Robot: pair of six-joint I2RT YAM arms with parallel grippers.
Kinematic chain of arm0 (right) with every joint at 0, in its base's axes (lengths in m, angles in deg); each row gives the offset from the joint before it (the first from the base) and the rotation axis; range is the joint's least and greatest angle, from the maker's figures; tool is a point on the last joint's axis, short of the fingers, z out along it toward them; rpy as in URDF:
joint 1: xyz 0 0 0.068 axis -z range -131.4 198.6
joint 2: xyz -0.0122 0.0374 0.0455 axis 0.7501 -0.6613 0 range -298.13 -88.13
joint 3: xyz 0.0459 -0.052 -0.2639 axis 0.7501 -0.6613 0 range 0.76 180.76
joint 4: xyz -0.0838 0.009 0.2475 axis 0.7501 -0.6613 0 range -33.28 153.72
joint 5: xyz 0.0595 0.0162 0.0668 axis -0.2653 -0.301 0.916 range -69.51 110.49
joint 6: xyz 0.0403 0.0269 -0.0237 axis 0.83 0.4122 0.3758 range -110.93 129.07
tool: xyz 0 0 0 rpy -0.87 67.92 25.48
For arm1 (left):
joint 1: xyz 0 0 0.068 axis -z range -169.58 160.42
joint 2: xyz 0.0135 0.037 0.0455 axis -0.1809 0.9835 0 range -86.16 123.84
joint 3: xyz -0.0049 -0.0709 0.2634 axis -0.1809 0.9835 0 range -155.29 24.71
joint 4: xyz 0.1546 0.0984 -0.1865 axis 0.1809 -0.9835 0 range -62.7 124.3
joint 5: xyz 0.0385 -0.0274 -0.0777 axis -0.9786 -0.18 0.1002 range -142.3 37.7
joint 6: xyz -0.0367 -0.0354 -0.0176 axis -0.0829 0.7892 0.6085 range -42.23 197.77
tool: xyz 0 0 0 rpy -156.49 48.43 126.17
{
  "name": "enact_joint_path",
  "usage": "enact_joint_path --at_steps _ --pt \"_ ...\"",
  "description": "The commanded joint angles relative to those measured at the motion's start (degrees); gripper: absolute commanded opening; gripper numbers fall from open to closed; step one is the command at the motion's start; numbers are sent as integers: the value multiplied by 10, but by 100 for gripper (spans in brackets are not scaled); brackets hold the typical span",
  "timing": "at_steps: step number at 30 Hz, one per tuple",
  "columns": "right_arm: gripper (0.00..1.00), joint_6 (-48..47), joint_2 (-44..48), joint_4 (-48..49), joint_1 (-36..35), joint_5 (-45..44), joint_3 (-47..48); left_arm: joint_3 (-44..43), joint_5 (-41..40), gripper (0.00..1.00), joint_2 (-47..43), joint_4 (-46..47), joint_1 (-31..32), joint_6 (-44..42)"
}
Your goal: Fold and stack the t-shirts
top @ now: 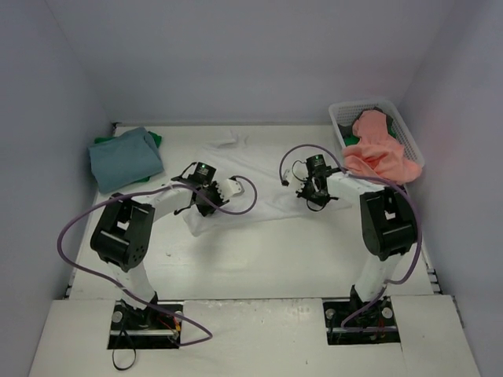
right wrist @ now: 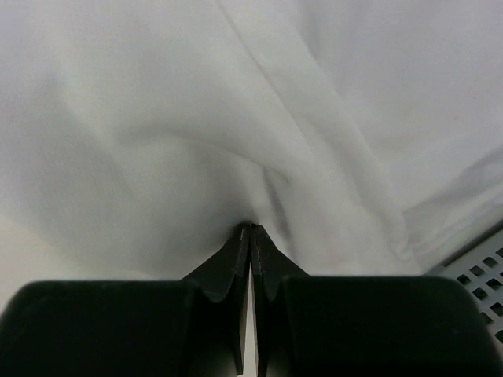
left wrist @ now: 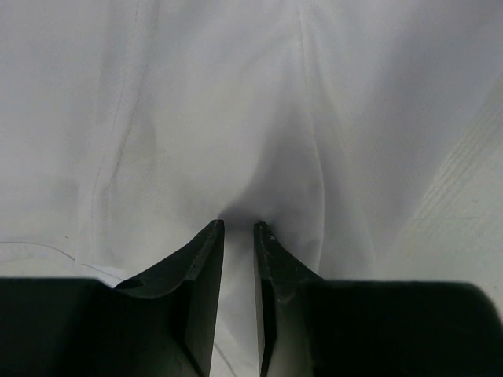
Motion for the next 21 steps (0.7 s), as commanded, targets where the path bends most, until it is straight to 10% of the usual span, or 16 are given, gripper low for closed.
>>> enact_joint_path --at_steps 1,15,21 --pt "0 -17 39 -101 -8 42 -18 -4 -8 17 -27 -65 -4 -39" --pt "2 -57 148 -137 -83 50 -105 -73 52 14 -36 -433 -55 -250" --pt "3 -50 181 -140 -112 60 -135 -73 65 15 -53 -445 -66 -260"
